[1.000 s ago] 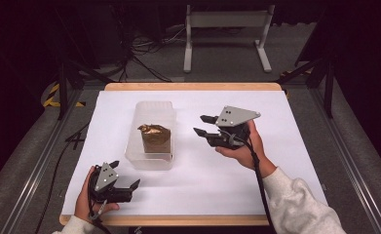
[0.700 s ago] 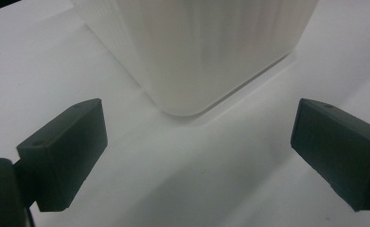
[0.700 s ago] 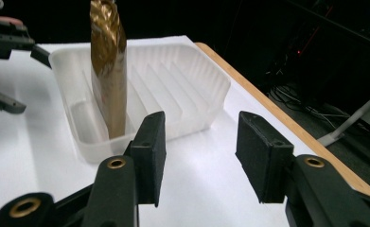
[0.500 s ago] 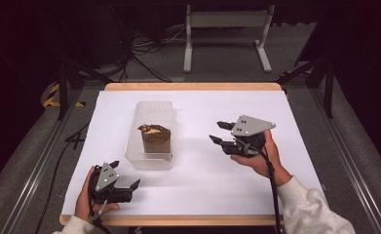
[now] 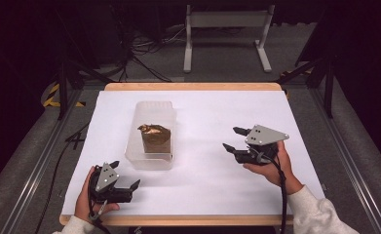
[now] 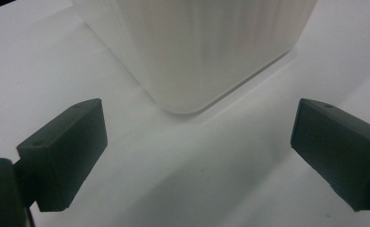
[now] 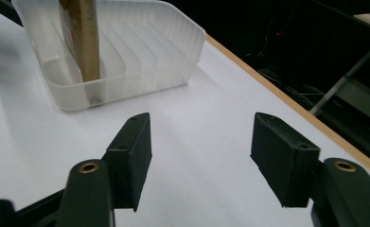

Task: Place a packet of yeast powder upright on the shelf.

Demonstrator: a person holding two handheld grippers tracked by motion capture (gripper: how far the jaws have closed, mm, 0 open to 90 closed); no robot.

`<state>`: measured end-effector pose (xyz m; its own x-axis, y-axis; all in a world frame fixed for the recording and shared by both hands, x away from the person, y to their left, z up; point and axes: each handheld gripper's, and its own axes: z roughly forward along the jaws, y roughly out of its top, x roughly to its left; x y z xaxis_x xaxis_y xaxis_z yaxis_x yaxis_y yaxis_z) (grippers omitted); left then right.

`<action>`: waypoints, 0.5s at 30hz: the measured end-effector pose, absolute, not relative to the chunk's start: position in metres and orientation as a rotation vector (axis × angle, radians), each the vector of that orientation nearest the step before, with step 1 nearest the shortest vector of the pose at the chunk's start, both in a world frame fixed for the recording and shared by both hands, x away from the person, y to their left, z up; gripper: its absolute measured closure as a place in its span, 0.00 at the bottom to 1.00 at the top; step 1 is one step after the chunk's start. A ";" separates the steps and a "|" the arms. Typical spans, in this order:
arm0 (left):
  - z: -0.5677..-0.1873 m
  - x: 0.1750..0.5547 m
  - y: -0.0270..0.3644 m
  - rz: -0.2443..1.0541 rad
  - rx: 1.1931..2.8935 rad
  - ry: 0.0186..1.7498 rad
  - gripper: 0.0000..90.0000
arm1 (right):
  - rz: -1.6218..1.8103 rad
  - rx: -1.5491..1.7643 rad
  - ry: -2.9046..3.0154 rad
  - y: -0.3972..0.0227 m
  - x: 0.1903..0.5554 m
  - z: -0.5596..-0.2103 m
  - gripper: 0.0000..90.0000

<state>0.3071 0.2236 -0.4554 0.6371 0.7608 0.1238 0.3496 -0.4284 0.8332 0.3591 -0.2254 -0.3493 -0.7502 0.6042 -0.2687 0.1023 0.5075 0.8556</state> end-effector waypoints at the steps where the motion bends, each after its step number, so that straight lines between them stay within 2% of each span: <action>1: -0.455 0.307 0.224 0.632 2.034 0.865 0.06 | 1.195 0.589 2.193 -0.228 0.358 -0.352 0.38; 7: -0.455 0.307 0.224 0.632 2.036 0.865 0.06 | 1.142 0.632 2.173 -0.242 0.354 -0.367 0.29; 15: -0.455 0.307 0.225 0.637 2.033 0.861 0.06 | 1.122 0.661 2.171 -0.264 0.348 -0.394 0.24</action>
<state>0.3065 0.2246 -0.4548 0.6382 0.7591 0.1285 0.3446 -0.4309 0.8340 0.3484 -0.2635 -0.3935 -0.6958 0.6611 -0.2808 0.1533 0.5186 0.8411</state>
